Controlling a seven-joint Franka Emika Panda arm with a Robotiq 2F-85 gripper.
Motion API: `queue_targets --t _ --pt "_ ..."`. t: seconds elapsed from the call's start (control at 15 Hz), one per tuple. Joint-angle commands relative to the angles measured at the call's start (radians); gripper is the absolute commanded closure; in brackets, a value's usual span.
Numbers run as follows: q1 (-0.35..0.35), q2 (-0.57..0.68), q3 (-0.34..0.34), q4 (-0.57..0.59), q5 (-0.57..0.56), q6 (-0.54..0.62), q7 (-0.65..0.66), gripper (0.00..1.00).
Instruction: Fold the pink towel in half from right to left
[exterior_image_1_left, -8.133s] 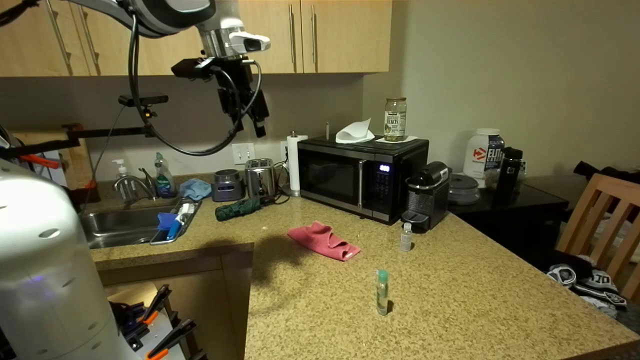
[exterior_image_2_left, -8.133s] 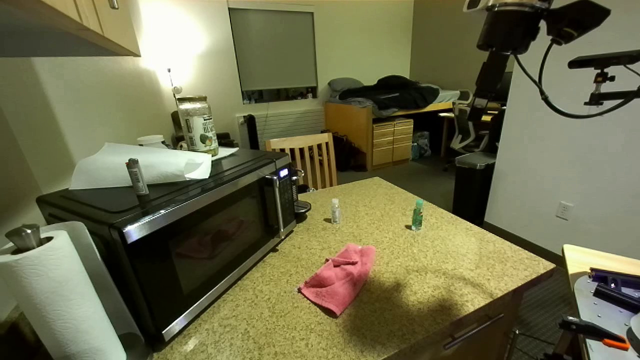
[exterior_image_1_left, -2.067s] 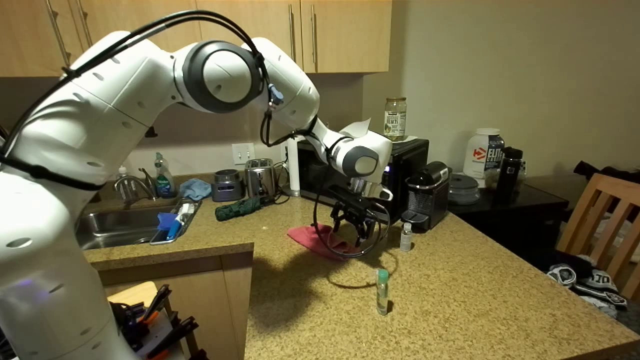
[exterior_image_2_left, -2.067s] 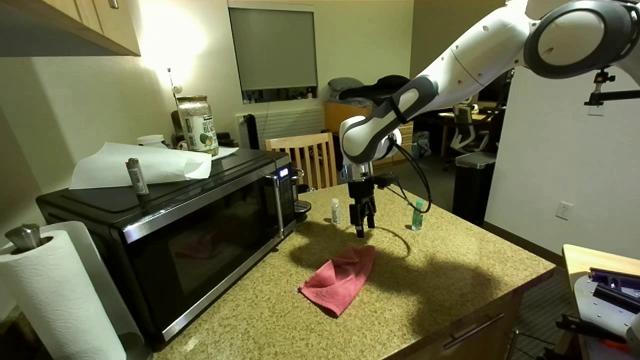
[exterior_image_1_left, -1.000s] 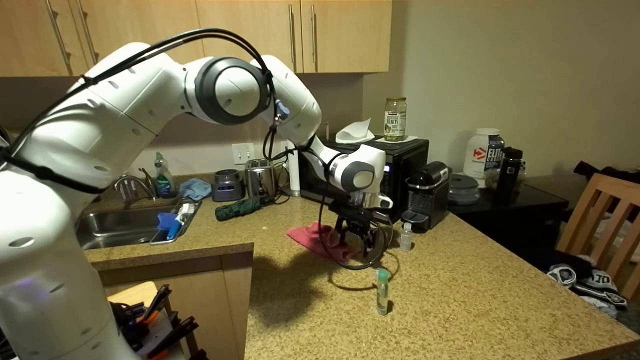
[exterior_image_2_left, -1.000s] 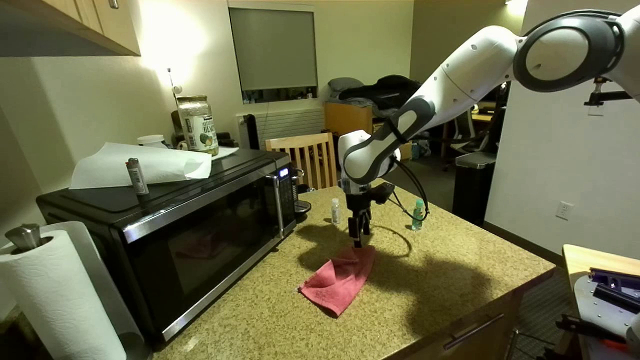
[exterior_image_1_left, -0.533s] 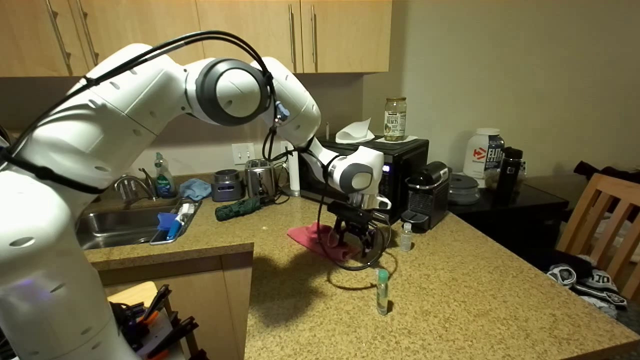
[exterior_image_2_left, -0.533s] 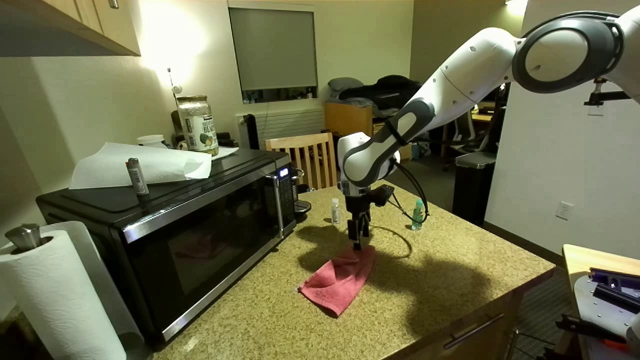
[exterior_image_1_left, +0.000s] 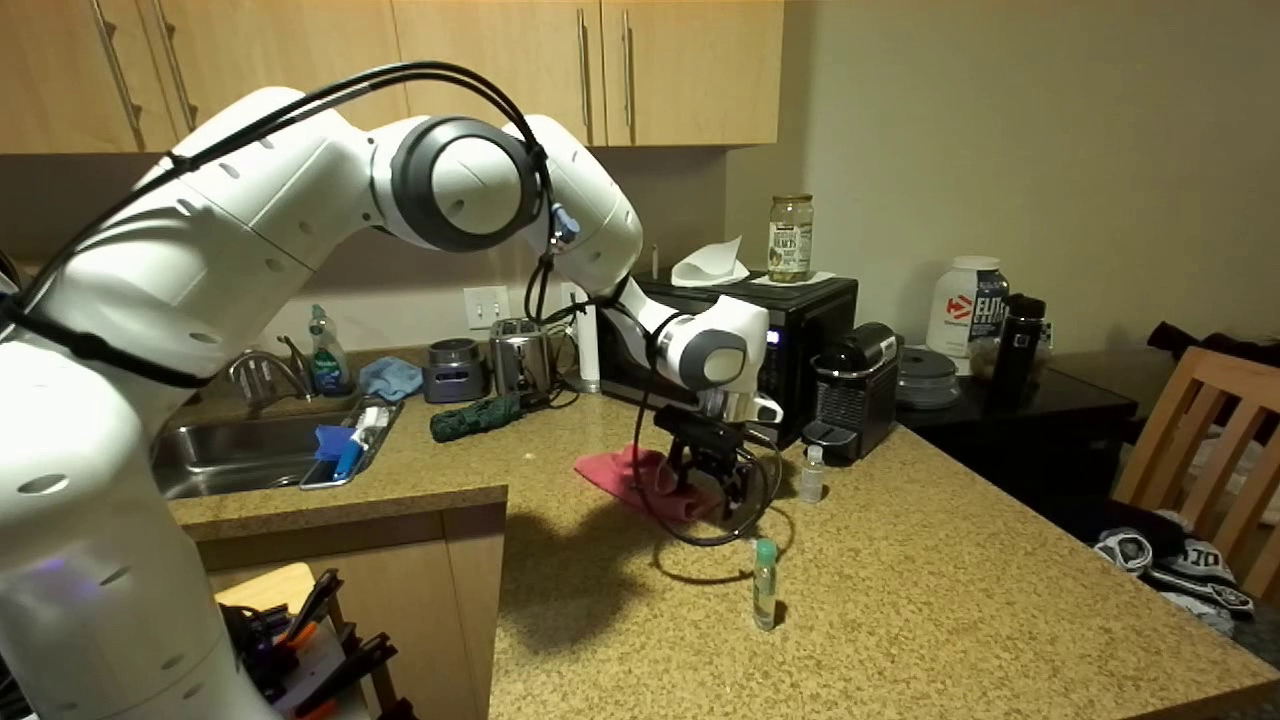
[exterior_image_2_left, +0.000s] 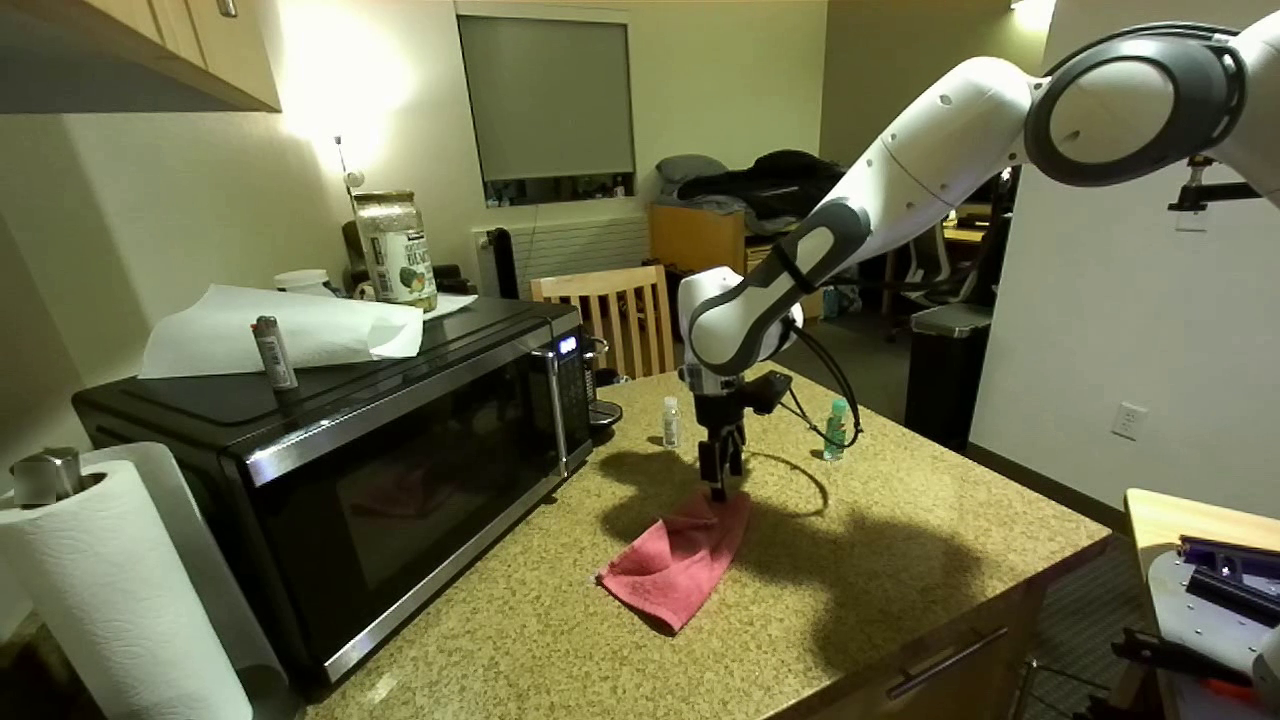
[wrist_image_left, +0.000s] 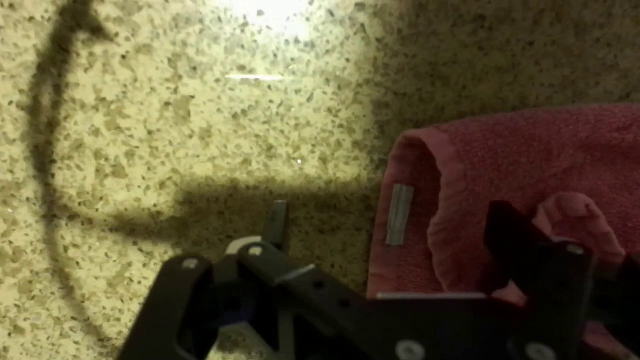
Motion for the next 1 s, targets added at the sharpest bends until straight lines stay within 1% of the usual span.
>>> queue_targets --t 0.0,0.47,0.67,0.93 --pt "-0.006 -0.016 0.013 -0.041 0.012 0.025 0.029 0.0" --pt "0.004 -0.008 0.021 -0.041 0.008 -0.001 0.044 0.0" --pt "0.001 -0.011 0.027 -0.025 0.015 -0.088 0.051 0.0" --pt "-0.001 -0.014 0.031 -0.021 0.025 -0.125 0.047 0.0"
